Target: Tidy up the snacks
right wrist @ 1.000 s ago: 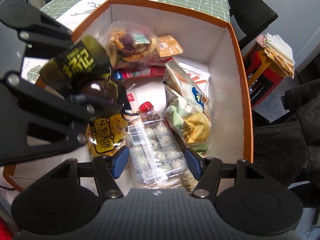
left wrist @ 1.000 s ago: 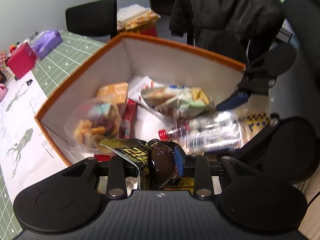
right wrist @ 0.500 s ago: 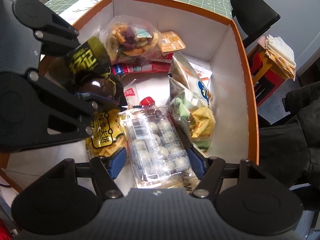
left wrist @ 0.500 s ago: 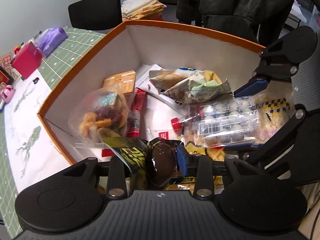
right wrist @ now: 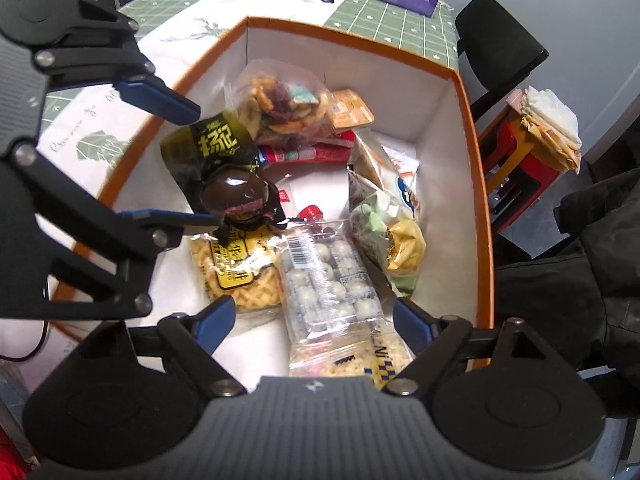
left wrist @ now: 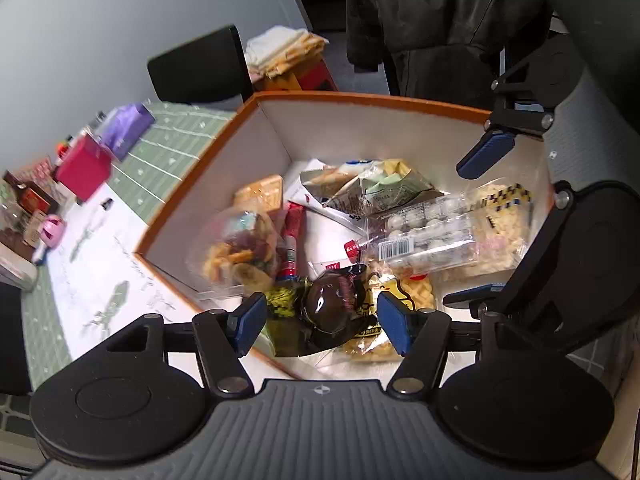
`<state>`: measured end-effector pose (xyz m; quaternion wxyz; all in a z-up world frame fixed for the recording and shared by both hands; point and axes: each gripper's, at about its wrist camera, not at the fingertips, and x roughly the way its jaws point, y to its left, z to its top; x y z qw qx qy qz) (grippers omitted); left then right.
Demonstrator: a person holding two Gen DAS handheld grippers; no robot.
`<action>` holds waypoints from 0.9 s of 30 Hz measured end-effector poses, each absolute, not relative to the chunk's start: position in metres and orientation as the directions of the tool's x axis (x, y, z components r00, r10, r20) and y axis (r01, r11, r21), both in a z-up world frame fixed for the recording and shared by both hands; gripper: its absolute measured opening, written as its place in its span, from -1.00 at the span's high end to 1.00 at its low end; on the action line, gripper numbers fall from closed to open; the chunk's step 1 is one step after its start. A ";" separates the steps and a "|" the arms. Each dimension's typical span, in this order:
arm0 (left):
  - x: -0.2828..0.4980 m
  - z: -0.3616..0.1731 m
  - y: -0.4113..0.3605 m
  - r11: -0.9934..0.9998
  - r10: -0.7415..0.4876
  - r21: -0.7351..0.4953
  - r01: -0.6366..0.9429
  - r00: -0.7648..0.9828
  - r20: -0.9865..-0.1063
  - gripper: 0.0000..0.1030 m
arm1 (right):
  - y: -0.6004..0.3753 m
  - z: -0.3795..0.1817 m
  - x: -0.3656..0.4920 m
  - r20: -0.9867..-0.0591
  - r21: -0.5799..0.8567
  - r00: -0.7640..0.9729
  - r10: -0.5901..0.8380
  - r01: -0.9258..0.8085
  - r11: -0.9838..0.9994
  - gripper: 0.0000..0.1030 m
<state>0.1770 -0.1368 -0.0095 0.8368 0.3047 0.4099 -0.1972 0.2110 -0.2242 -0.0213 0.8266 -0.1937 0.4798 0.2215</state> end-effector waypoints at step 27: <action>0.009 0.065 -0.044 0.973 -0.091 0.160 0.165 0.916 -0.391 -0.56 | -0.184 0.050 0.035 -0.369 -0.230 0.884 0.288 -0.387 0.893 -0.89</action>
